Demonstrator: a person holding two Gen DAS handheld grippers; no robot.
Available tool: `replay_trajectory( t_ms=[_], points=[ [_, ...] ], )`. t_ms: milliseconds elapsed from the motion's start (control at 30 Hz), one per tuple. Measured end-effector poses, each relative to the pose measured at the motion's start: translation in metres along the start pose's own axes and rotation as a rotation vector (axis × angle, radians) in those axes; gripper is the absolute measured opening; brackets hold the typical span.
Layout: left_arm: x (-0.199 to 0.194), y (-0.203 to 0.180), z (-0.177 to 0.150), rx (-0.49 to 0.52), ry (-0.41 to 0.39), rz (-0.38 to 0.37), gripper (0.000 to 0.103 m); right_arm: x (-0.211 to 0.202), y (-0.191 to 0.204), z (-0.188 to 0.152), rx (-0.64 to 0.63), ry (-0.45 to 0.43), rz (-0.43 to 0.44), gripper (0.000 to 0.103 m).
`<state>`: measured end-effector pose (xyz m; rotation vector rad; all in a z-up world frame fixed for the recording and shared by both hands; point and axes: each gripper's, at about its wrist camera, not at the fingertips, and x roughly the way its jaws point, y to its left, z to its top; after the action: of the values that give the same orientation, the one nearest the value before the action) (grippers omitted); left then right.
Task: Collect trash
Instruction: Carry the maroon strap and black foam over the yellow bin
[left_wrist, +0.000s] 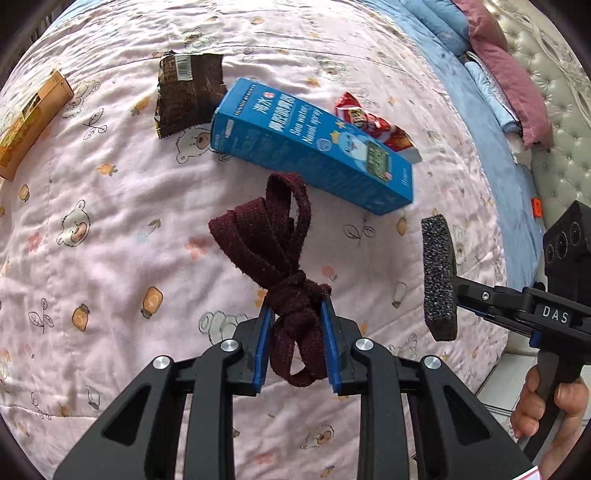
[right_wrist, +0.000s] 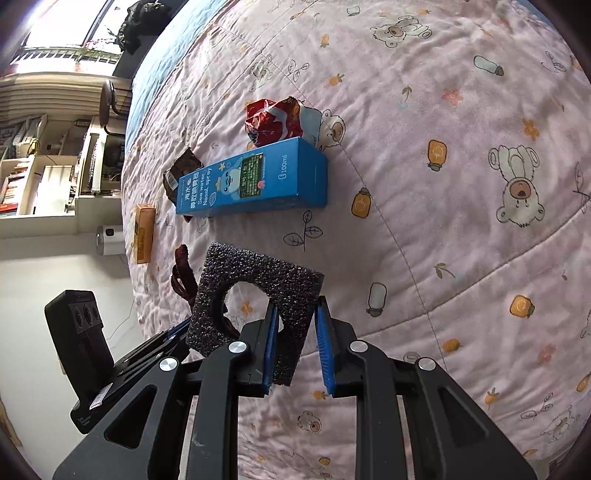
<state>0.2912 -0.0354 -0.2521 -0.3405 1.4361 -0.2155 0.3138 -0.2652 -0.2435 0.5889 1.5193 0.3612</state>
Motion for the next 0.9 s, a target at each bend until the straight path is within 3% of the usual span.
replay_trajectory(
  t_ms=[533,900],
  points=[
    [-0.036,-0.081,-0.122,0.266,0.037,-0.064,0.025,-0.083,-0.040,-0.139,0.084,-0.164,0.020,0.020],
    [-0.024,-0.156,-0.200,0.456,0.110,-0.097,0.025,-0.135,-0.107,-0.234,0.210,-0.276,0.008,0.020]
  ],
)
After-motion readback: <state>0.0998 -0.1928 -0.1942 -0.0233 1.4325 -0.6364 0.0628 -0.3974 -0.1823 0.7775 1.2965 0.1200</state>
